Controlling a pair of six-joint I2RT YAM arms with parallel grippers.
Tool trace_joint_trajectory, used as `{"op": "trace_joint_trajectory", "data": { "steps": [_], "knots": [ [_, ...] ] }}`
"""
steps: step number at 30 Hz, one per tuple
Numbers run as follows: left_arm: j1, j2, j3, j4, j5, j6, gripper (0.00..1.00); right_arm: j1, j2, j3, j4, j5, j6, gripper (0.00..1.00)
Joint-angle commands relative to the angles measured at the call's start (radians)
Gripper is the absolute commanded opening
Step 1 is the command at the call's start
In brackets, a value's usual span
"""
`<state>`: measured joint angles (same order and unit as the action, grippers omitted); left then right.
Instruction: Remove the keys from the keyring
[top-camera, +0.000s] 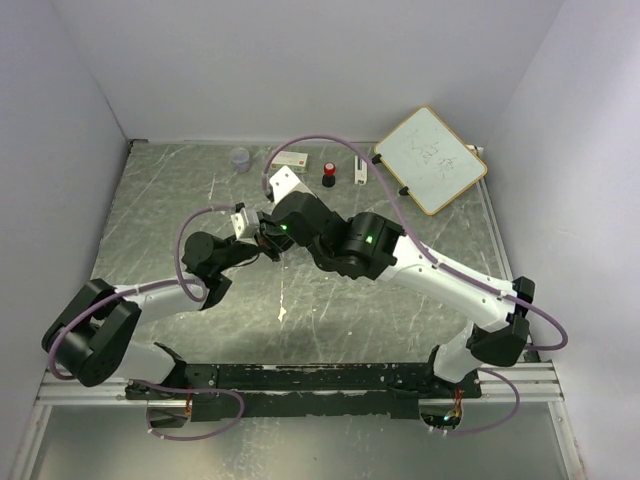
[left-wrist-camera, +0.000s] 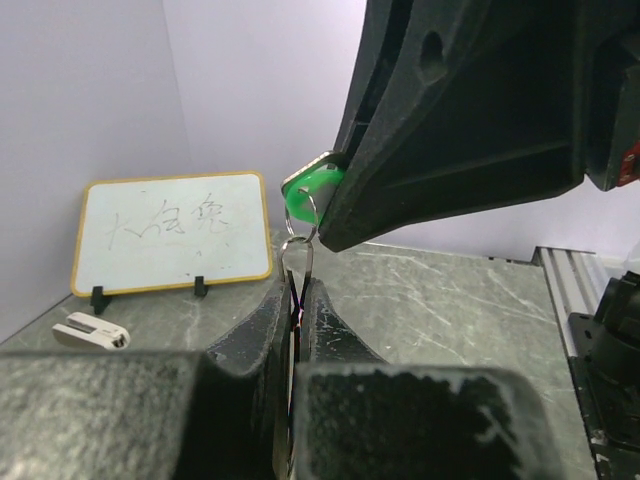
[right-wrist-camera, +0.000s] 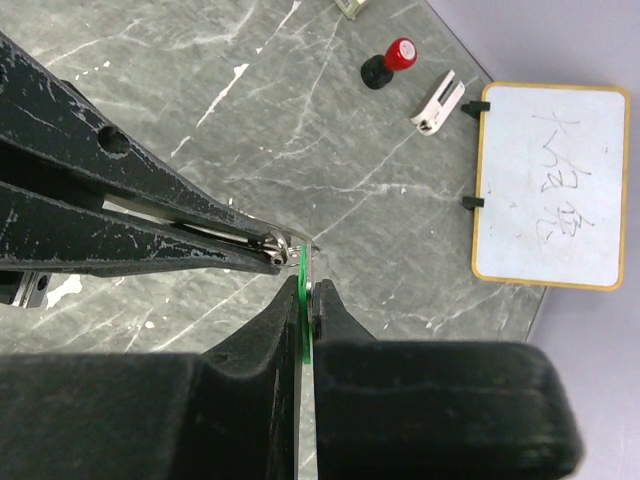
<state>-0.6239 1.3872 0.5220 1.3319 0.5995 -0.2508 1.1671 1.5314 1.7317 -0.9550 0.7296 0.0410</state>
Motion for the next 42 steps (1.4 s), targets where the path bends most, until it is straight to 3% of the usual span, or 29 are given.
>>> {"op": "trace_joint_trajectory", "data": {
  "steps": [1, 11, 30, 42],
  "knots": [
    [-0.005, -0.037, 0.022, -0.134, 0.037, 0.094, 0.07, 0.000, 0.026, 0.068, -0.011, 0.038, -0.062, 0.00],
    [-0.005, -0.118, 0.045, -0.367, 0.112, 0.283, 0.07, 0.000, -0.016, 0.052, -0.020, -0.011, -0.128, 0.00],
    [-0.004, -0.312, 0.164, -0.817, 0.405, 0.606, 0.07, 0.000, -0.165, -0.053, 0.063, -0.302, -0.173, 0.00],
    [-0.005, -0.371, 0.203, -0.820, 0.508, 0.618, 0.07, -0.004, -0.174, -0.141, 0.087, -0.321, -0.179, 0.00]
  ]
}}
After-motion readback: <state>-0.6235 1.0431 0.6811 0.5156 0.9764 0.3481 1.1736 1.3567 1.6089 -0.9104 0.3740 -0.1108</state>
